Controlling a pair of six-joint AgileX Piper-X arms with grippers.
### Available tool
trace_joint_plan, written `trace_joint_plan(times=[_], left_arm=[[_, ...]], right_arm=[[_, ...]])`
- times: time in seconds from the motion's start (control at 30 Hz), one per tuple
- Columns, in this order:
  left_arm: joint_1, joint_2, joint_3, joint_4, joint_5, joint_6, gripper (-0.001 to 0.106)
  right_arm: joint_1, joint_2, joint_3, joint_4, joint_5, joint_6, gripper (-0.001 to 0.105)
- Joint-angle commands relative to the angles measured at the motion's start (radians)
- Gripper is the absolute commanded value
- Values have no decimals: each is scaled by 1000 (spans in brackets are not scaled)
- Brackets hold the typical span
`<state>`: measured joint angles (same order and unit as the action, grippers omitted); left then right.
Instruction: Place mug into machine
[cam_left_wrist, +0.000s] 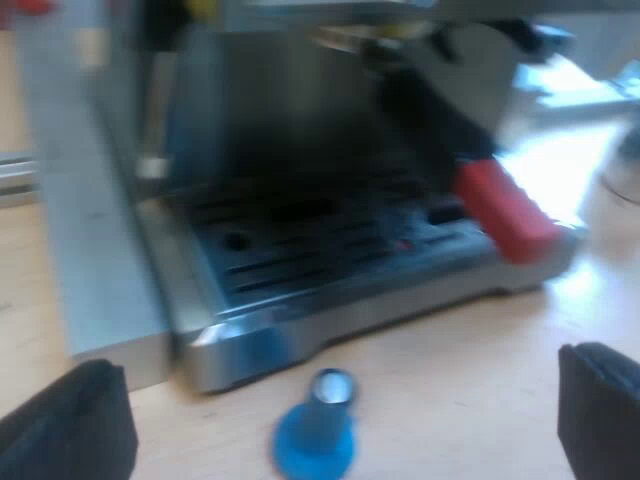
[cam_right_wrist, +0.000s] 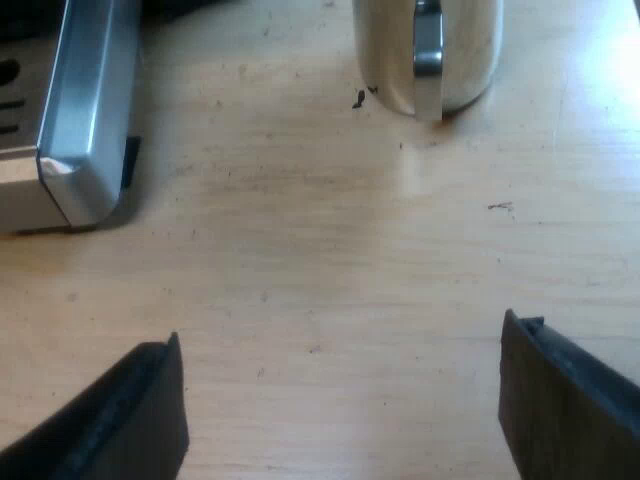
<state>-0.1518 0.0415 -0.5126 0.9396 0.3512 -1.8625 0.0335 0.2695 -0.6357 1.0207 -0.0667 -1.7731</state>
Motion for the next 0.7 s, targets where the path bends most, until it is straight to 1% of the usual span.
trace_joint_plan(times=[0.03,0.07,0.1,0.17,0.2,0.27,0.3,0.33,0.37,0.43,0.47,0.53,0.57,0.63,0.7], left_arm=[[-90,31,-8,-49,28,41,89],[-102,35,-8,-54,29,46,89],[-133,46,-3,-68,29,57,89],[-151,55,2,-80,29,69,89],[-214,76,30,-125,29,92,89],[-252,87,60,-166,29,92,89],[-274,92,86,-204,33,92,89],[-292,96,112,-246,51,92,89],[-296,96,125,-270,58,92,89],[-318,99,175,-352,98,92,89],[-323,101,183,-365,104,92,89],[-326,106,234,-421,137,92,89],[-325,107,238,-425,141,92,89],[-325,115,287,-461,147,92,89],[-325,115,312,-493,147,92,89]], right_arm=[[-4,48,-13,4,-21,-13,67],[-4,59,-13,4,-22,-13,67],[-4,81,-13,4,-23,-19,67],[-4,109,-13,2,-23,-42,67],[-4,129,-13,0,-23,-58,67],[-4,157,-13,0,-23,-66,67],[-4,172,-13,0,-23,-66,67],[-4,184,-13,-5,-18,-69,67],[-4,188,-13,-12,-15,-74,67],[-4,205,-6,-53,-12,-76,67],[-4,207,-3,-68,-12,-76,67],[-4,211,13,-115,-12,-76,67],[-4,211,17,-130,-12,-76,67],[-4,211,50,-190,1,-76,67],[-4,211,76,-224,15,-76,67]])
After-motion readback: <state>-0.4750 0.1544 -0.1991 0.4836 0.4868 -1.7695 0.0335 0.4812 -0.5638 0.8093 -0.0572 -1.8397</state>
